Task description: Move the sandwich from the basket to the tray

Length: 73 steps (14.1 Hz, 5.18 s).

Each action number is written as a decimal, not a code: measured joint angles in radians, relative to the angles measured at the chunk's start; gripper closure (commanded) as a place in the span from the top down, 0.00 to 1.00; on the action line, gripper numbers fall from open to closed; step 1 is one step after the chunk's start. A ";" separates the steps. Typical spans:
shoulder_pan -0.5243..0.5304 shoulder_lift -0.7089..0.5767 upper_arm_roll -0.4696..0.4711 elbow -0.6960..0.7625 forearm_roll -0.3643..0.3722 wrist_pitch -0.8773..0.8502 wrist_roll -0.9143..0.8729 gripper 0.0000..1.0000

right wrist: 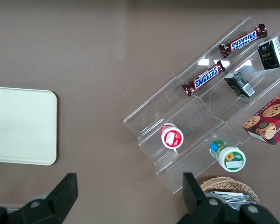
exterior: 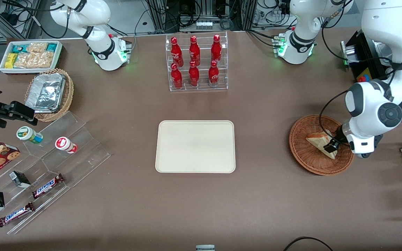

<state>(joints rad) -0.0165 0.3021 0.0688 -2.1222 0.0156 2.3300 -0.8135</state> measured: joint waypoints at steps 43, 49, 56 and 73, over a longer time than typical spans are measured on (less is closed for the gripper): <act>-0.552 0.323 -0.211 0.520 -0.079 -0.186 0.205 0.28; -0.591 0.391 -0.211 0.560 -0.057 -0.186 0.224 0.33; -0.590 0.416 -0.192 0.573 -0.057 -0.168 0.202 0.40; -0.511 0.285 -0.167 0.625 -0.020 -0.329 0.145 1.00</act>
<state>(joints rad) -0.5278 0.5868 -0.0982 -1.4970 -0.0047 2.0009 -0.6680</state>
